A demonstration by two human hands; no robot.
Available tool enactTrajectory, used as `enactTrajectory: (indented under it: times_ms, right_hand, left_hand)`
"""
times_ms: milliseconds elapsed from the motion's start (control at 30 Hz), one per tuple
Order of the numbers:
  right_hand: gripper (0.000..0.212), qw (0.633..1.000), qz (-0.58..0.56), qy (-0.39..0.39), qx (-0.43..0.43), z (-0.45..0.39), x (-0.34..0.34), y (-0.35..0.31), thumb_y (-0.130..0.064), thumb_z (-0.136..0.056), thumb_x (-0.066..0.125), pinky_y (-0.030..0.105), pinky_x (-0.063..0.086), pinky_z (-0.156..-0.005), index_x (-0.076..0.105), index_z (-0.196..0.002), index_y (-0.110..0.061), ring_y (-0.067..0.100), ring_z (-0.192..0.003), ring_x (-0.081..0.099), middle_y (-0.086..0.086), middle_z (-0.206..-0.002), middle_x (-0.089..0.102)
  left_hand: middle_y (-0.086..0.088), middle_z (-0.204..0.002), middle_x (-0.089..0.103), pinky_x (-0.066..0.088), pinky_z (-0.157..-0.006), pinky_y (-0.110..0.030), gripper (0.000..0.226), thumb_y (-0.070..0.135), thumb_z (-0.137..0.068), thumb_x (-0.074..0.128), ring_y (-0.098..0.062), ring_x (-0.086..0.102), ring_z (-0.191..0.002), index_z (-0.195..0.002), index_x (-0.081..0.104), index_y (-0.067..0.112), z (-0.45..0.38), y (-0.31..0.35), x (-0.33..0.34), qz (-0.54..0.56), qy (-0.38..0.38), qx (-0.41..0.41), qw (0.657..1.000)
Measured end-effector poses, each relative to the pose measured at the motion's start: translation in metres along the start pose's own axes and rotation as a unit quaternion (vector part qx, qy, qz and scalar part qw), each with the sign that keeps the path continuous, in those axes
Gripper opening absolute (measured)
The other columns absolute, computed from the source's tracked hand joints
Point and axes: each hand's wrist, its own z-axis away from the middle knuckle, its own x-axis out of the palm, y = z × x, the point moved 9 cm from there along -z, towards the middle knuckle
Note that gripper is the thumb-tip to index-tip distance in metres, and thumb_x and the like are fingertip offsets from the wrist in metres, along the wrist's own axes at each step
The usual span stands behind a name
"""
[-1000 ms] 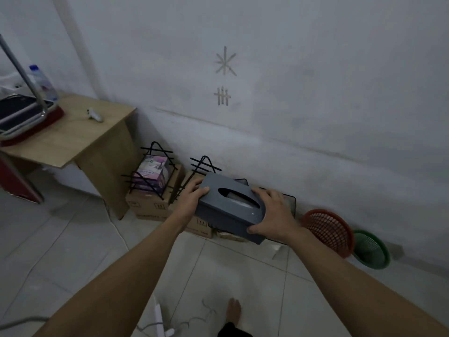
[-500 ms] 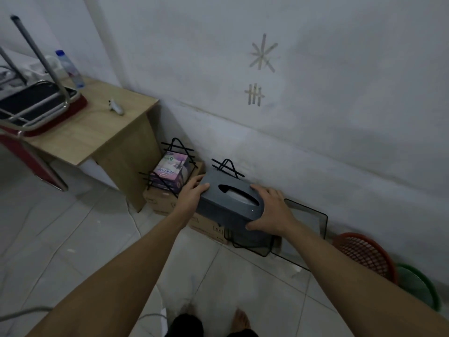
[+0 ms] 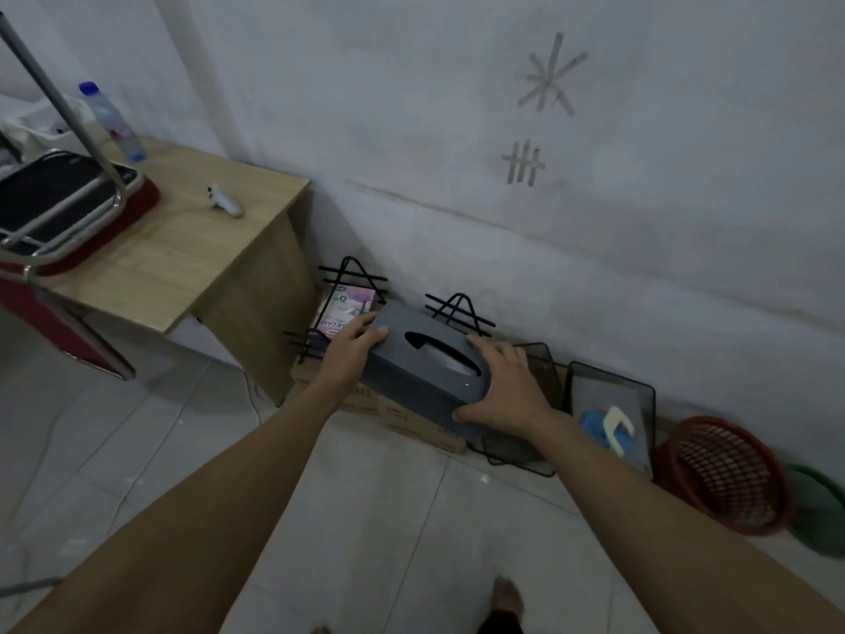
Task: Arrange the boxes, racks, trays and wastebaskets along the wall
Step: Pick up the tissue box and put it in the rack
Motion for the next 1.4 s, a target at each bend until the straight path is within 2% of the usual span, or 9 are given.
enactTrajectory:
  times_ms: [167, 367, 467, 600, 700, 833, 967, 1200, 1400]
  right_hand:
    - [0.12, 0.999, 0.013, 0.035, 0.036, 0.003, 0.055, -0.056, -0.061, -0.048, 0.081, 0.045, 0.042, -0.097, 0.02, -0.148, -0.036, 0.023, -0.121, 0.033, 0.001, -0.127, 0.038]
    - [0.122, 0.996, -0.062, 0.045, 0.039, 0.01, 0.082, -0.096, -0.061, -0.049, 0.083, 0.047, 0.043, -0.099, 0.012, -0.147, -0.045, 0.021, -0.12, 0.037, -0.003, -0.122, 0.032]
    - [0.115, 0.993, -0.063, 0.081, 0.06, 0.003, 0.076, -0.097, -0.057, -0.05, 0.081, 0.048, 0.049, -0.093, 0.016, -0.146, -0.045, 0.019, -0.114, 0.043, -0.004, -0.118, 0.035]
    - [0.111, 0.983, -0.06, 0.137, 0.11, -0.02, 0.072, -0.091, -0.062, -0.05, 0.075, 0.045, 0.052, -0.087, 0.019, -0.144, -0.043, 0.022, -0.107, 0.047, -0.002, -0.114, 0.037]
    - [0.113, 0.965, -0.066, 0.196, 0.164, -0.039, 0.074, -0.077, -0.068, -0.051, 0.072, 0.045, 0.052, -0.084, 0.017, -0.145, -0.039, 0.026, -0.109, 0.046, 0.001, -0.113, 0.035]
    - [0.113, 0.956, -0.047, 0.222, 0.185, -0.076, 0.086, -0.064, -0.071, -0.052, 0.071, 0.045, 0.051, -0.086, 0.018, -0.145, -0.034, 0.026, -0.11, 0.045, 0.001, -0.115, 0.033]
    - [0.115, 0.956, -0.033, 0.248, 0.157, -0.122, 0.111, -0.049, -0.079, -0.055, 0.067, 0.039, 0.049, -0.089, 0.019, -0.147, -0.03, 0.023, -0.114, 0.043, 0.002, -0.123, 0.033]
    - [0.123, 0.949, -0.097, 0.276, 0.114, -0.215, 0.193, 0.01, -0.082, -0.054, 0.071, 0.043, 0.048, -0.101, 0.019, -0.152, -0.029, 0.018, -0.13, 0.037, -0.003, -0.141, 0.028]
    - [0.096, 0.938, -0.018, 0.345, 0.033, -0.25, 0.24, 0.068, -0.078, -0.071, 0.063, 0.043, 0.046, -0.103, 0.032, -0.147, -0.027, 0.014, -0.129, 0.041, -0.005, -0.143, 0.042]
  left_hand:
    - [0.002, -0.116, 0.062, 0.04, -0.078, -0.03, 0.028, 0.028, -0.093, 0.061, -0.016, 0.055, -0.101, -0.12, 0.066, 0.022, -0.012, -0.011, -0.064, 0.001, -0.027, 0.039, 0.999]
    - [0.002, -0.108, 0.063, 0.042, -0.083, -0.037, 0.03, 0.041, -0.085, 0.061, -0.02, 0.057, -0.102, -0.109, 0.069, 0.024, -0.034, -0.002, -0.09, -0.018, -0.062, 0.069, 0.995]
    - [0.003, -0.106, 0.061, 0.041, -0.075, -0.032, 0.031, 0.047, -0.09, 0.059, -0.021, 0.057, -0.102, -0.109, 0.065, 0.024, -0.052, 0.002, -0.084, -0.045, -0.068, 0.078, 0.994]
    - [-0.002, -0.136, 0.048, 0.051, -0.09, -0.038, 0.077, 0.069, -0.079, 0.06, -0.02, 0.052, -0.118, -0.138, 0.042, 0.023, -0.079, -0.005, -0.074, -0.017, -0.048, 0.027, 0.998]
    - [-0.001, -0.154, 0.031, 0.042, -0.107, -0.049, 0.11, 0.078, -0.064, 0.068, -0.023, 0.04, -0.135, -0.151, 0.018, 0.034, -0.092, -0.021, -0.057, 0.023, -0.07, -0.025, 0.997]
    - [0.006, -0.14, 0.05, 0.047, -0.101, -0.039, 0.092, 0.042, -0.08, 0.078, -0.016, 0.054, -0.122, -0.15, 0.019, 0.04, -0.107, -0.046, -0.011, 0.089, -0.213, -0.056, 0.971]
    - [0.004, -0.132, 0.059, 0.055, -0.09, -0.034, 0.079, 0.022, -0.082, 0.077, -0.015, 0.062, -0.112, -0.144, 0.031, 0.038, -0.157, -0.074, 0.001, 0.1, -0.177, -0.015, 0.979]
    - [0.006, -0.141, 0.054, 0.051, -0.1, -0.041, 0.087, 0.043, -0.077, 0.078, -0.014, 0.057, -0.122, -0.15, 0.029, 0.041, -0.264, -0.147, 0.012, 0.093, -0.146, 0.052, 0.984]
    - [0.011, -0.136, 0.056, 0.052, -0.096, -0.039, 0.069, 0.052, -0.084, 0.063, -0.008, 0.058, -0.114, -0.147, 0.036, 0.041, -0.335, -0.198, 0.033, 0.057, -0.073, 0.151, 0.984]
